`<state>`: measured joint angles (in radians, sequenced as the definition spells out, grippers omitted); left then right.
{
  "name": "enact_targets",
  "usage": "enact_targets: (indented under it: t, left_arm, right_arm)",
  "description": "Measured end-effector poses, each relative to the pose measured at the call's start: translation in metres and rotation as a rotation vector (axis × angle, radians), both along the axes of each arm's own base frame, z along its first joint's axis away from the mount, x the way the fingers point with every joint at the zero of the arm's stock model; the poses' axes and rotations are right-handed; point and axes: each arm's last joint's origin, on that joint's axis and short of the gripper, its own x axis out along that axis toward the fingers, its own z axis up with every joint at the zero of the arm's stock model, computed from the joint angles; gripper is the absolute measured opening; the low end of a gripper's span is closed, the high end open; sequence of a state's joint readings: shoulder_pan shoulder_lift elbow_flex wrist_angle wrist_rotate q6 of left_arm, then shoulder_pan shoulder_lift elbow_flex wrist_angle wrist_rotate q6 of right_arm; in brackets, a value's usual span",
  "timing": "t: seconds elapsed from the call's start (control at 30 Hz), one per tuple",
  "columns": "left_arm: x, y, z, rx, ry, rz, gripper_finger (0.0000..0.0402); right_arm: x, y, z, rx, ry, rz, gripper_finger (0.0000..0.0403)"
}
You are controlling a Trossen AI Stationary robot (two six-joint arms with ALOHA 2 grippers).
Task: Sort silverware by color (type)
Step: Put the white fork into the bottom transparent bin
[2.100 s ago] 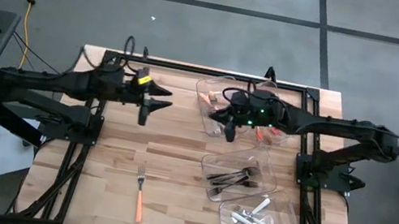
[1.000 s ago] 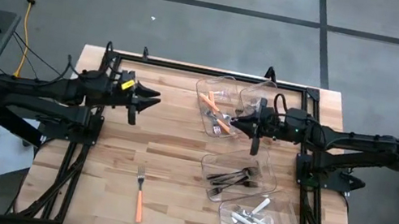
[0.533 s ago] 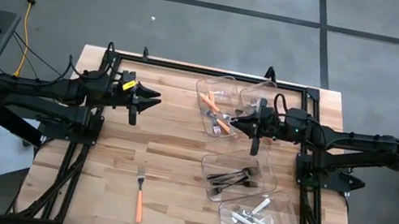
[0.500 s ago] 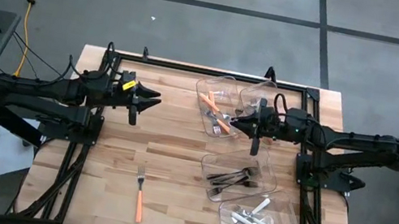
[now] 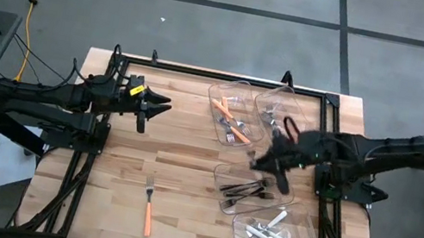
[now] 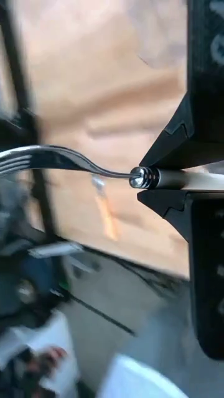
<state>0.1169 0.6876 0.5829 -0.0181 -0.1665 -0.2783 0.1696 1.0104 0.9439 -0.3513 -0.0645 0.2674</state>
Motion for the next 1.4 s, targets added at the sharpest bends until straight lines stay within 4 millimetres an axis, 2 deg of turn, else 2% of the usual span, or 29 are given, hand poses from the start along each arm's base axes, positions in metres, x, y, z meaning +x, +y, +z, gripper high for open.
enact_targets:
  t: [0.13, 0.23, 0.4, 0.57, 0.73, 0.97, 1.4]
  left_arm:
    - [0.0, 0.0, 0.0, 0.0, 0.005, 0.001, 0.0111]
    - [0.0, 0.0, -0.001, -0.001, 0.011, 0.001, 0.0111]
    - [0.0, 0.0, -0.001, -0.001, 0.014, 0.001, 0.0111]
    - [0.0, 0.0, -0.001, 0.0, 0.014, 0.002, 0.0111]
    - [0.0, 0.0, -0.001, 0.0, 0.014, 0.004, 0.0111]
    - [0.0, 0.0, -0.001, 0.0, 0.014, 0.004, 0.0111]
    - [0.0, 0.0, -0.001, 0.0, 0.015, 0.004, 0.0111]
  right_arm:
    - [-0.005, 0.033, 0.008, 0.088, 0.134, 0.088, 0.0021]
    - [-0.007, 0.058, 0.006, 0.156, 0.247, 0.136, 0.0021]
    - [-0.013, 0.101, -0.02, 0.232, 0.528, 0.219, 0.0021]
    - [-0.018, 0.13, -0.055, 0.141, 0.789, 0.267, 0.0021]
    - [-0.014, 0.142, -0.087, 0.021, 0.959, 0.251, 0.0021]
    - [0.002, 0.149, -0.122, -0.077, 1.05, 0.272, 0.0021]
    - [0.012, 0.157, -0.159, -0.201, 1.133, 0.333, 0.0021]
